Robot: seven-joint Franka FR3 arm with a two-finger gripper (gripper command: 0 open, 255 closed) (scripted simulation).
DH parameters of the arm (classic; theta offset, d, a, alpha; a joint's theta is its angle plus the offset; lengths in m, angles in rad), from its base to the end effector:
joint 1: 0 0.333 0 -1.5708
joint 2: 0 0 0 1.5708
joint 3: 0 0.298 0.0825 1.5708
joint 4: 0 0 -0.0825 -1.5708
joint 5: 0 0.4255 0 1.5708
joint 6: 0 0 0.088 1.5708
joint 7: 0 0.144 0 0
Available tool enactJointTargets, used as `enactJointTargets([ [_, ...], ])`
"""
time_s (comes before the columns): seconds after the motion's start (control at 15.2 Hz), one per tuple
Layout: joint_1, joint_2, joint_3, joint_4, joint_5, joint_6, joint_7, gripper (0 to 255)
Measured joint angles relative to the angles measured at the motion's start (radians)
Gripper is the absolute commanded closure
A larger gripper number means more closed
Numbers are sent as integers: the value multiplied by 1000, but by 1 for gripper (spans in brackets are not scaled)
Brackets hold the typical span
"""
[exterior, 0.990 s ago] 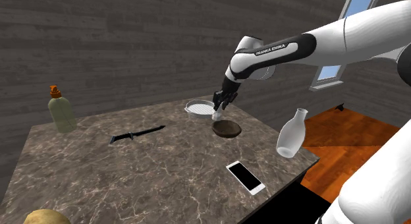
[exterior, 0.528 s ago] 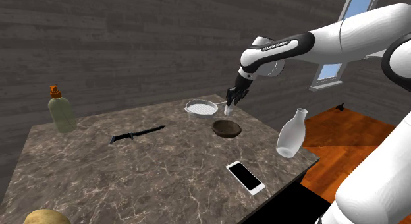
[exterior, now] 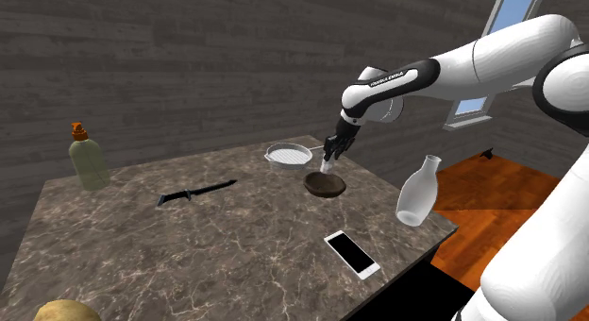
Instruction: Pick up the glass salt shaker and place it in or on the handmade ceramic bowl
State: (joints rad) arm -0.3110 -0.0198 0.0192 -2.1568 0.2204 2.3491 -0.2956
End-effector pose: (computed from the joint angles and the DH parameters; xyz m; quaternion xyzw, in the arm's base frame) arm 0.5741 -0.1631 0.3525 -0.9885 0.0666 -0.1256 0.0517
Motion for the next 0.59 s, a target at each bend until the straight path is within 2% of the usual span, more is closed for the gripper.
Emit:
enactJointTargets([
  [0.59, 1, 48, 1, -52, 23, 99, -31, 255],
])
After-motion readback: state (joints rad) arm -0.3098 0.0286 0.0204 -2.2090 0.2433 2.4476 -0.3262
